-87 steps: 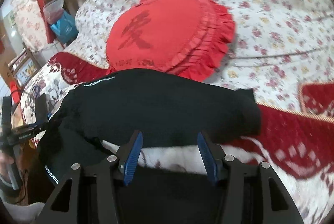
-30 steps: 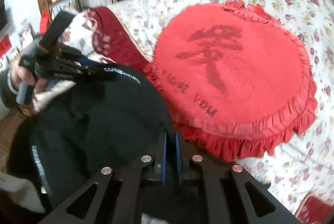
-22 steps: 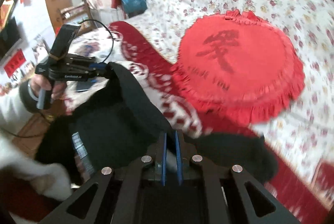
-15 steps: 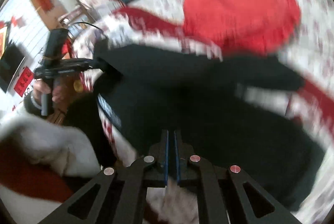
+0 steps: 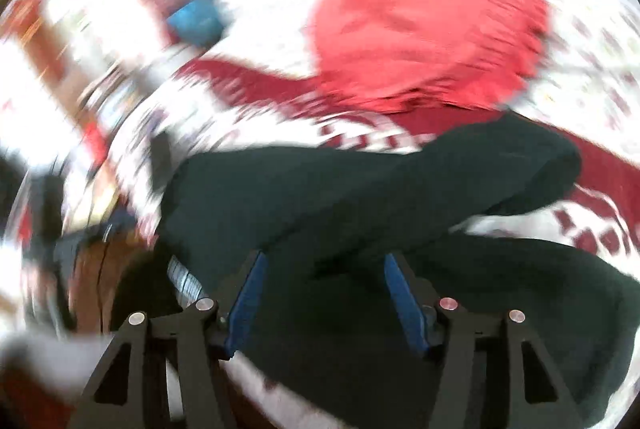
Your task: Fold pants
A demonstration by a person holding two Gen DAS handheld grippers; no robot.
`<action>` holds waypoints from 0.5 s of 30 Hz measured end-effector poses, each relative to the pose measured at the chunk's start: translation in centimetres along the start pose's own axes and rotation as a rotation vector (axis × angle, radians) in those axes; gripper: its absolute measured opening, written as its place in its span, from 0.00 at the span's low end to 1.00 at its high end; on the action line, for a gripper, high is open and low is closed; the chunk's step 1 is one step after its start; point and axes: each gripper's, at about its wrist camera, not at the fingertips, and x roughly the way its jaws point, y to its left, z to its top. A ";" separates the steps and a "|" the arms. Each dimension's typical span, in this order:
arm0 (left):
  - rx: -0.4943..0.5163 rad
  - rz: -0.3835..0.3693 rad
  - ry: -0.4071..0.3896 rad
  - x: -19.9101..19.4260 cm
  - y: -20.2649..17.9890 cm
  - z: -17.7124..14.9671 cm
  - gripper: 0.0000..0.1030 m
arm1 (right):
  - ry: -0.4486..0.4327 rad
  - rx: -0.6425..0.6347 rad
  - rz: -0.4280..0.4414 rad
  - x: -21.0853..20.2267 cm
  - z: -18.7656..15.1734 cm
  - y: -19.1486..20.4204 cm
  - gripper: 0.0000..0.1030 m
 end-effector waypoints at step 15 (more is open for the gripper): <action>-0.074 0.098 -0.009 4.3 -0.6 2.2 0.24 | -0.032 0.161 -0.061 1.8 2.3 -4.8 0.03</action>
